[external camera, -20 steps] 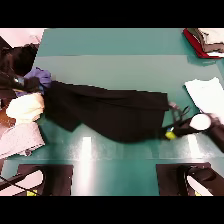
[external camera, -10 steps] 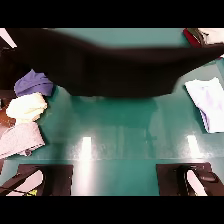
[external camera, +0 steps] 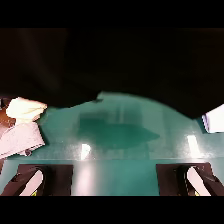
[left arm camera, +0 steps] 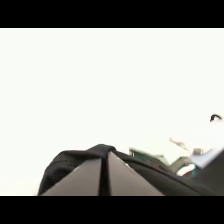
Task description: Fold the shirts.
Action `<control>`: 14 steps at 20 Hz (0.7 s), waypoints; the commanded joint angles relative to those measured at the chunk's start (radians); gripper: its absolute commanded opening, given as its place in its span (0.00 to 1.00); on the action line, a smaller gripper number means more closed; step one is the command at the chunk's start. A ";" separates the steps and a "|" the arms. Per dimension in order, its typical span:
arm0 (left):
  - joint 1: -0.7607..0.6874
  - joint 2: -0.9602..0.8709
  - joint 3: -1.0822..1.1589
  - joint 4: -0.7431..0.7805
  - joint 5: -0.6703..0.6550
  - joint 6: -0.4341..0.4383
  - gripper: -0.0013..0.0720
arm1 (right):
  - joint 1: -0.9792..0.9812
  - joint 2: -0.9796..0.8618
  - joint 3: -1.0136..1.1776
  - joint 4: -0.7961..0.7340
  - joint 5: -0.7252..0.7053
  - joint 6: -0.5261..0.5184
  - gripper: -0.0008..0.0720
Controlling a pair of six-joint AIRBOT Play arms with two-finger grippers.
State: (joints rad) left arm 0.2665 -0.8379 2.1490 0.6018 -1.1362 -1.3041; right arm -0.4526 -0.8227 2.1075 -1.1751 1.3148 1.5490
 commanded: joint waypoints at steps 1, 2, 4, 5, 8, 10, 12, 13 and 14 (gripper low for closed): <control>0.000 0.012 0.002 0.080 -0.014 -0.008 0.06 | -0.013 -0.137 0.123 -0.003 0.255 0.028 0.02; 0.000 0.002 -0.031 0.117 -0.027 -0.029 0.06 | -0.013 -0.169 0.084 -0.002 0.304 0.042 0.02; 0.000 -0.027 -0.161 0.140 -0.067 -0.051 0.06 | -0.012 -0.231 -0.048 -0.002 0.372 0.048 0.02; 0.000 -0.058 -0.233 0.139 -0.111 -0.055 0.06 | -0.012 -0.264 -0.114 -0.003 0.406 0.051 0.02; 0.000 -0.188 -0.393 0.124 -0.245 -0.058 0.06 | 0.013 -0.406 -0.235 -0.006 0.462 0.051 0.02; 0.000 -0.288 -0.475 0.125 -0.258 -0.055 0.06 | 0.051 -0.494 -0.273 -0.008 0.449 0.051 0.02; -0.016 -0.397 -0.518 0.129 -0.234 -0.023 0.06 | 0.107 -0.576 -0.275 -0.064 0.416 0.052 0.02; -0.043 -0.457 -0.523 0.131 -0.209 0.025 0.06 | 0.139 -0.617 -0.264 -0.123 0.392 0.052 0.02; -0.073 -0.508 -0.523 0.133 -0.180 0.067 0.06 | 0.173 -0.652 -0.250 -0.175 0.365 0.052 0.02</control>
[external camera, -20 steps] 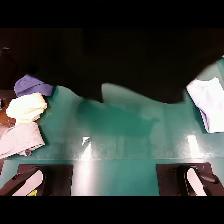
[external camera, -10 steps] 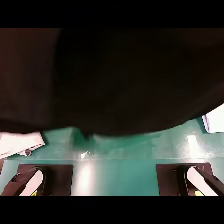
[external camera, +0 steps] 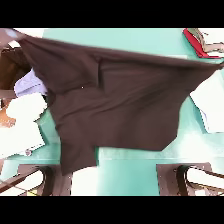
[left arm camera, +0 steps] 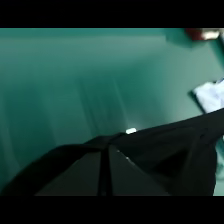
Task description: Fold the shirts.
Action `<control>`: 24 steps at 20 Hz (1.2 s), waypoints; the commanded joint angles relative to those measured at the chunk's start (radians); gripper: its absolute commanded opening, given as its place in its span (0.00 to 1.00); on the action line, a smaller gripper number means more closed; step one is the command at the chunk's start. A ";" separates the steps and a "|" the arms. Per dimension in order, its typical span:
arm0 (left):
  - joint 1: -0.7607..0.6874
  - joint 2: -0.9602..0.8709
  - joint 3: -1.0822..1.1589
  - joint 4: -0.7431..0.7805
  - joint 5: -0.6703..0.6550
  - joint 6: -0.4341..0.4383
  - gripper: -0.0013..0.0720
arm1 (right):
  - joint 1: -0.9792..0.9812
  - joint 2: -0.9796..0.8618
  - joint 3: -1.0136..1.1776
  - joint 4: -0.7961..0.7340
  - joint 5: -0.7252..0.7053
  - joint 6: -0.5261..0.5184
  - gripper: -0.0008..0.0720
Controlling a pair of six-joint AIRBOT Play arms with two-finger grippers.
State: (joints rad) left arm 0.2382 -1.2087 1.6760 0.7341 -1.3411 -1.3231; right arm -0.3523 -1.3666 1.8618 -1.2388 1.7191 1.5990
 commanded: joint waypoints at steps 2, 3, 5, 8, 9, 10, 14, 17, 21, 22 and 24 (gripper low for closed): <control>-0.117 -0.229 -0.049 0.021 0.121 0.157 0.06 | 0.133 -0.166 0.019 -0.188 -0.126 0.002 0.02; -0.145 -0.268 -0.049 0.071 0.188 0.148 0.06 | 0.161 -0.188 0.021 -0.219 -0.188 0.002 0.02; -0.168 -0.320 -0.049 0.180 0.304 0.093 0.06 | 0.205 -0.230 0.021 -0.254 -0.296 0.003 0.02; -0.165 -0.352 -0.049 0.235 0.463 0.092 0.06 | 0.246 -0.294 0.021 -0.282 -0.425 0.009 0.02; -0.165 -0.354 -0.049 0.243 0.528 0.094 0.06 | 0.252 -0.315 0.020 -0.282 -0.459 0.018 0.02; -0.165 -0.354 -0.049 0.244 0.584 0.104 0.06 | 0.258 -0.333 0.021 -0.282 -0.488 0.034 0.02; -0.165 -0.376 -0.049 0.272 0.694 0.112 0.06 | 0.258 -0.390 0.020 -0.280 -0.548 0.089 0.02; -0.165 -0.414 -0.049 0.303 0.642 0.121 0.06 | 0.269 -0.415 0.019 -0.280 -0.502 0.087 0.02; -0.165 -0.423 -0.049 0.436 0.464 0.127 0.06 | 0.319 -0.422 0.019 -0.281 -0.397 0.064 0.02; -0.165 -0.423 -0.049 0.468 0.400 0.127 0.06 | 0.332 -0.422 0.019 -0.282 -0.370 0.064 0.02; -0.165 -0.423 -0.050 0.525 0.267 0.128 0.06 | 0.359 -0.422 0.019 -0.285 -0.322 0.064 0.02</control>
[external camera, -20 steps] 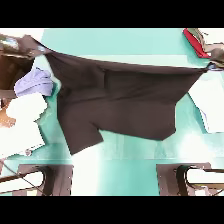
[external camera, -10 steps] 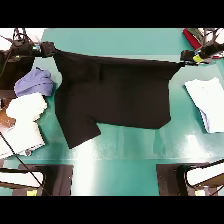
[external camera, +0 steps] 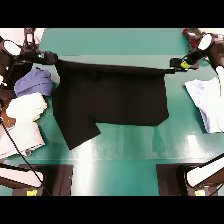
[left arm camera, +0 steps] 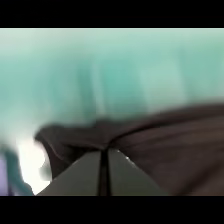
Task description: Fold the shirts.
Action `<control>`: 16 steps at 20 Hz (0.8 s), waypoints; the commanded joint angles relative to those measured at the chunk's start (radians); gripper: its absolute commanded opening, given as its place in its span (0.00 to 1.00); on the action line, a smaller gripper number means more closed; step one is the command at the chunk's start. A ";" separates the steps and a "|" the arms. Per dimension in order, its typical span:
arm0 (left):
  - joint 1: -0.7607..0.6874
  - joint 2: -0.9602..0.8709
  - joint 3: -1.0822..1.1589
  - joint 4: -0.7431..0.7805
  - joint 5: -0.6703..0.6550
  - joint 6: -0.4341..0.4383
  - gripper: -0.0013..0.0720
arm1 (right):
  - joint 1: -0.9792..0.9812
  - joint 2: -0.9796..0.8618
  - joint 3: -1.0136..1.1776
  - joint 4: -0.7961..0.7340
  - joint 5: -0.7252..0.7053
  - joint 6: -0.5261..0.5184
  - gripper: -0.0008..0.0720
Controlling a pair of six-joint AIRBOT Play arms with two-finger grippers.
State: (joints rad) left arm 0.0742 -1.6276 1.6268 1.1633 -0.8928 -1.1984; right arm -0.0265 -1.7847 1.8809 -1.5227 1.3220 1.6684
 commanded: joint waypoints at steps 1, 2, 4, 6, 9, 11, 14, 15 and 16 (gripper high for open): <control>-0.001 -0.005 0.000 0.122 -0.216 0.003 0.06 | 0.042 -0.004 -0.001 0.000 0.082 -0.005 0.02; -0.001 -0.005 0.000 0.148 -0.239 0.002 0.06 | 0.047 -0.004 0.000 0.000 0.090 -0.004 0.02; -0.001 -0.005 0.000 0.169 -0.269 0.001 0.06 | 0.057 -0.004 -0.001 -0.001 0.103 0.002 0.02; -0.001 -0.005 -0.003 0.169 -0.288 -0.007 0.06 | 0.057 -0.004 -0.001 0.002 0.113 0.014 0.03; -0.001 -0.005 -0.003 0.169 -0.310 -0.064 0.08 | 0.058 -0.006 0.000 0.013 0.145 0.014 0.08; -0.001 -0.005 -0.003 0.169 -0.337 -0.091 0.70 | 0.057 -0.006 0.000 0.018 0.166 0.013 0.51; -0.001 -0.001 -0.002 0.175 -0.399 -0.116 0.69 | 0.042 -0.005 0.000 0.067 0.210 -0.008 0.52; -0.001 0.005 -0.002 0.183 -0.432 -0.136 0.69 | 0.031 -0.005 0.000 0.098 0.244 -0.034 0.52; -0.001 0.011 -0.002 0.196 -0.459 -0.149 0.69 | 0.015 -0.005 0.000 0.142 0.291 -0.060 0.51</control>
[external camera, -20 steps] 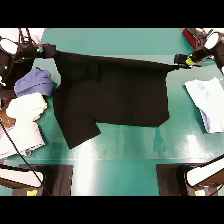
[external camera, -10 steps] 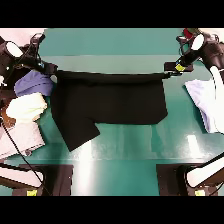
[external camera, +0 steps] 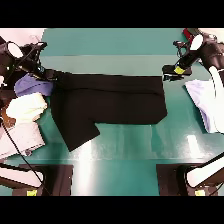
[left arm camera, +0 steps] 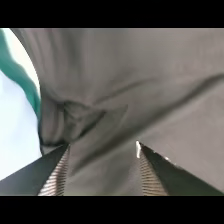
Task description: Fold the shirts.
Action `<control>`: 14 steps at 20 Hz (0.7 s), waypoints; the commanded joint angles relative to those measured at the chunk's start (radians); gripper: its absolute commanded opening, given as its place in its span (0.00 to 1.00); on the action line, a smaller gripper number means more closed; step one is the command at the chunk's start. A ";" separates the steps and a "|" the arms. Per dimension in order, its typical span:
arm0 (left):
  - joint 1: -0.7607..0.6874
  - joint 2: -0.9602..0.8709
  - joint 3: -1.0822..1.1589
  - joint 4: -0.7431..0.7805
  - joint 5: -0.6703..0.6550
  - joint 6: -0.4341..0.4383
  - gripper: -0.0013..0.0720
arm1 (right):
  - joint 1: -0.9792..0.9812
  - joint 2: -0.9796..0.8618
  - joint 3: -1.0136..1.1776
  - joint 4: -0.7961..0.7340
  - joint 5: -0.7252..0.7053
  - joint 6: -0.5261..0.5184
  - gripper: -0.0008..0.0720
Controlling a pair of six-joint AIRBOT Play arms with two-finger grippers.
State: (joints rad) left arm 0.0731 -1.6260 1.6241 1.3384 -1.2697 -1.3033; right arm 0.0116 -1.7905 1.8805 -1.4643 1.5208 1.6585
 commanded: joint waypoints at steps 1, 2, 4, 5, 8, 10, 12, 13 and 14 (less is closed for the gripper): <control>0.000 0.022 0.000 0.041 -0.108 -0.059 0.69 | -0.040 0.001 0.000 0.124 0.140 -0.083 0.52; 0.000 0.034 -0.001 0.049 -0.128 -0.064 0.69 | -0.060 0.001 0.000 0.167 0.187 -0.100 0.51; 0.000 0.075 -0.029 0.045 -0.145 -0.082 0.69 | -0.098 0.001 0.000 0.225 0.246 -0.108 0.51; 0.000 0.098 -0.060 0.042 -0.145 -0.089 0.69 | -0.115 0.001 0.000 0.243 0.262 -0.108 0.51; 0.000 0.214 -0.235 0.041 -0.140 -0.098 0.69 | -0.145 0.003 0.000 0.243 0.287 -0.108 0.51; 0.000 0.317 -0.381 0.041 -0.092 -0.129 0.69 | -0.146 0.005 0.000 0.243 0.285 -0.108 0.51; 0.000 0.423 -0.520 0.031 -0.056 -0.173 0.69 | -0.146 0.005 0.000 0.243 0.287 -0.108 0.51; 0.000 0.473 -0.588 0.013 -0.050 -0.191 0.69 | -0.146 0.005 0.000 0.243 0.287 -0.108 0.51; 0.000 0.517 -0.650 -0.012 -0.050 -0.192 0.69 | -0.146 0.005 0.000 0.244 0.288 -0.108 0.51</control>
State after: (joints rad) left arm 0.0738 -1.2354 1.1481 1.3651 -1.3506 -1.4521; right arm -0.1299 -1.7863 1.8805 -1.2289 1.7958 1.5528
